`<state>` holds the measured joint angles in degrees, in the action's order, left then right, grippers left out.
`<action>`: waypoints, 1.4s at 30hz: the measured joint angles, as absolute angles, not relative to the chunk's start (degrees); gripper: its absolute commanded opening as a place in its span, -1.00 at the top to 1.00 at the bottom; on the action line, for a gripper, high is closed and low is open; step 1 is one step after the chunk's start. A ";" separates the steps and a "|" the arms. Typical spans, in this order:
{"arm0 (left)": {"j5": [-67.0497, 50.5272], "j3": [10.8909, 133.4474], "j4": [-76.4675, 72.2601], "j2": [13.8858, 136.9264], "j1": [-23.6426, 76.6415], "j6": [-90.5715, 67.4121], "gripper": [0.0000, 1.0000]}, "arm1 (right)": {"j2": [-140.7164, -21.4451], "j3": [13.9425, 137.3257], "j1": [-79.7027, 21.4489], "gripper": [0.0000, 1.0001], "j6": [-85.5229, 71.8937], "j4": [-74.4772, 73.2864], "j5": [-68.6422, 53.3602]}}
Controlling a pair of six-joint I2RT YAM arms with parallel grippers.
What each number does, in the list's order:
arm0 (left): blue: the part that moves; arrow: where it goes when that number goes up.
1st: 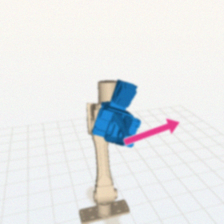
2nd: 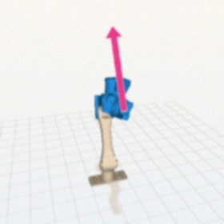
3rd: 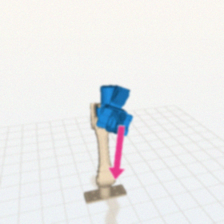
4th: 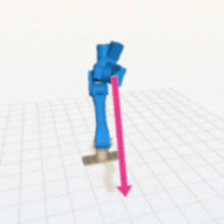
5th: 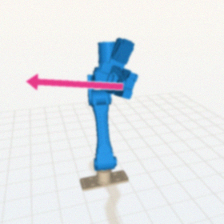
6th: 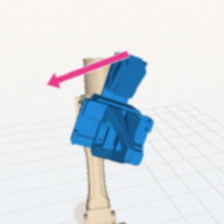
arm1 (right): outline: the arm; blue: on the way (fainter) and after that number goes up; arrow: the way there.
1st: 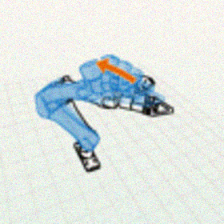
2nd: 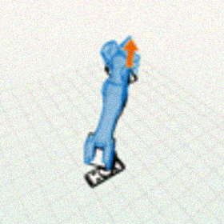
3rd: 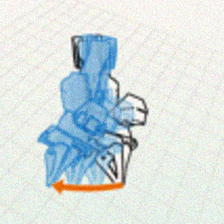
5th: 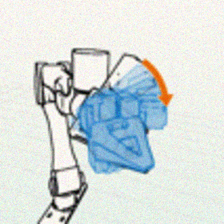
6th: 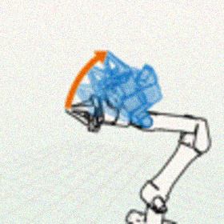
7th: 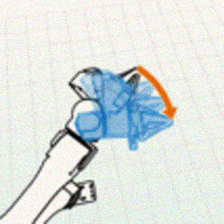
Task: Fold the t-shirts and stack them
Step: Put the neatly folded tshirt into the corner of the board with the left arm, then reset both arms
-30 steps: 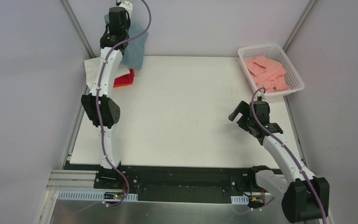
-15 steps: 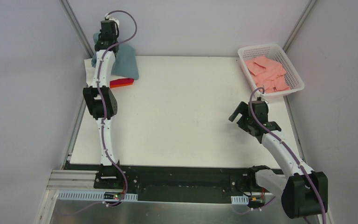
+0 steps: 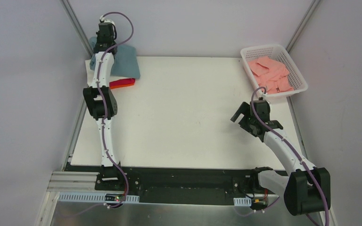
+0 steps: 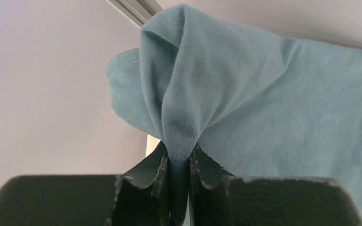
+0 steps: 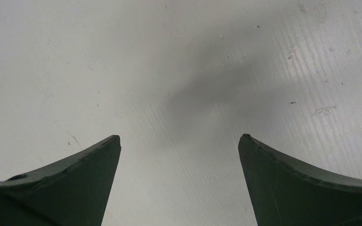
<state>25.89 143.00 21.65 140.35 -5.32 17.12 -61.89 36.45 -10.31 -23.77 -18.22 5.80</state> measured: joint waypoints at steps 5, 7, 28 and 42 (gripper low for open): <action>27.53 142.80 20.40 140.25 -5.21 17.21 -0.98 | -61.84 36.45 -10.31 -0.99 -23.77 -18.33 5.80; 28.34 142.17 19.66 139.79 -5.23 16.36 -0.98 | -61.73 36.47 -10.31 -0.99 -23.75 -18.63 5.80; 10.39 101.78 20.29 98.65 -3.57 -16.38 -0.99 | -52.95 37.06 -10.31 -0.99 -26.52 -20.78 7.22; 10.68 48.64 18.28 68.75 27.03 -32.56 -0.99 | -48.45 34.11 -10.31 -0.99 -29.87 -20.29 6.72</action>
